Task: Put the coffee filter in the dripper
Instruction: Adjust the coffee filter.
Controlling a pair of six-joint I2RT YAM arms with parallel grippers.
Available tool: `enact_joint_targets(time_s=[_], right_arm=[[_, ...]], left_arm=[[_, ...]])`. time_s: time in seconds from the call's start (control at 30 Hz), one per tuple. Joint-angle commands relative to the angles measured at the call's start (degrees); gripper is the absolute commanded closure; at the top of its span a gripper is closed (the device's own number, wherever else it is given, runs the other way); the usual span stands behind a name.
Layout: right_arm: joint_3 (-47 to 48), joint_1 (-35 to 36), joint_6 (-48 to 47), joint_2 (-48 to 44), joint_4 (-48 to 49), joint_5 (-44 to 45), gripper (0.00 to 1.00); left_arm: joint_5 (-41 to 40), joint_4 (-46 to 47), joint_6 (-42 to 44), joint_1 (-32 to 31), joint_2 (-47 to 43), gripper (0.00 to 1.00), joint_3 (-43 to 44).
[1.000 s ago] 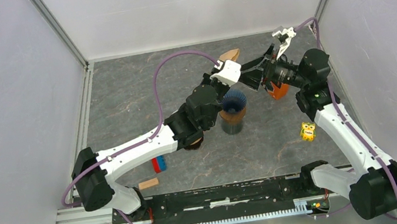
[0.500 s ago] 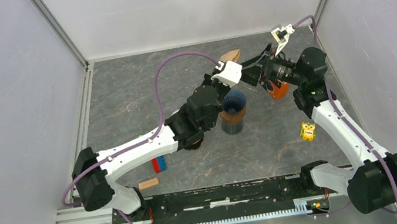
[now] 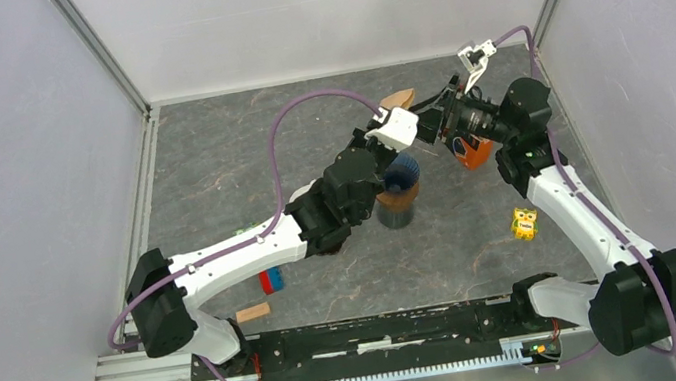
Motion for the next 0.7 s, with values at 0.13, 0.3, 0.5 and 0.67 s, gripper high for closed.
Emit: enact_joint_targets(time_s=[0.13,0.3,0.5,0.67], right_arm=[[3.27,-0.20,-0.36,0.79,1.16,0.59,0.44],[3.36,-0.21,-1.01,0.60,-0.09,1.48,0.45],[4.29,-0.22,-3.97,0.16,-5.04,3.80,0.50],[4.38,-0.21,-5.06,-0.17,-7.15,5.27,0.53]], left_arm=[[0.62,1.78,1.35,-0.68,-0.34,0.98,0.22],[0.75,1.83,1.70,-0.90,-0.31,0.98,0.32],[0.64,2.19,2.28,-1.04,-0.05,0.98,0.43],[0.77,3.00,3.32,-1.37,0.15,0.98,0.17]])
